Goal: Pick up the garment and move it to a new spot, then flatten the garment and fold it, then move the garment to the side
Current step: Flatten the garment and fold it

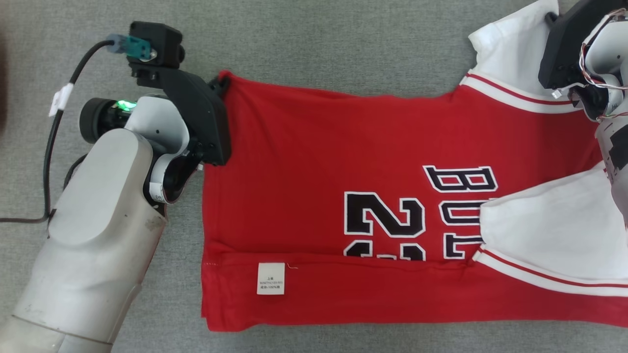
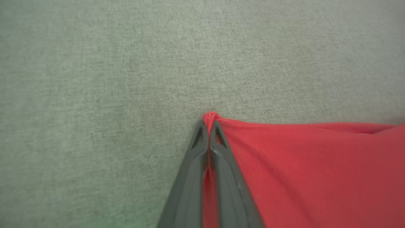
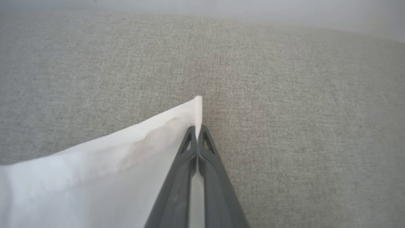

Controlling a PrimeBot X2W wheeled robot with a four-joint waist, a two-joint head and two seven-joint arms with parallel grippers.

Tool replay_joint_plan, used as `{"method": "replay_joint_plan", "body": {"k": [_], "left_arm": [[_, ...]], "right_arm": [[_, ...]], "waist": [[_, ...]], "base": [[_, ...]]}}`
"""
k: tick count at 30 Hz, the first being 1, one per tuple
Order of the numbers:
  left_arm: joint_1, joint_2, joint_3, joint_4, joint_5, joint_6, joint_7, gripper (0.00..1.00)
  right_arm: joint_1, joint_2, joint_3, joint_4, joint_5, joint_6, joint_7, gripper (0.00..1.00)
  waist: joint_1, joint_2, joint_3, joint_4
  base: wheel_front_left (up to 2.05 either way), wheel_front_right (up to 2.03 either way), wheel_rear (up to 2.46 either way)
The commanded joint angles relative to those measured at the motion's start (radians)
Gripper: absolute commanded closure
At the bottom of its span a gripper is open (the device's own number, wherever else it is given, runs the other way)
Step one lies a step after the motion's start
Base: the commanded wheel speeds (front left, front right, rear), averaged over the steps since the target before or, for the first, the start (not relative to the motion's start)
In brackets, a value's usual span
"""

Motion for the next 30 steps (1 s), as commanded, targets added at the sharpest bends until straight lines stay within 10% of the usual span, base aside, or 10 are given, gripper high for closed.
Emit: {"method": "replay_joint_plan", "body": {"k": [1, 16, 30], "left_arm": [[0.019, 0.018, 0.011, 0.015, 0.019, 0.024, -0.039, 1.00], [0.084, -0.021, 0.040, 0.091, 0.036, 0.055, -0.307, 1.00], [0.290, -0.033, 0.040, 0.084, 0.021, 0.035, -0.516, 1.00]], "right_arm": [[-0.009, -0.010, -0.008, 0.007, -0.015, -0.002, -0.045, 1.00], [0.067, 0.033, 0.000, -0.018, 0.031, -0.002, -0.328, 1.00], [0.524, -0.103, 0.106, -0.403, 0.280, -0.002, -0.357, 1.00]], "waist": [[-0.0001, 0.0000, -0.006, -0.008], [-0.0001, 0.0000, -0.116, -0.046], [-0.0001, 0.0000, -0.282, -0.080]], "base": [[0.00, 0.00, 0.00], [0.00, 0.00, 0.00], [0.00, 0.00, 0.00]]}}
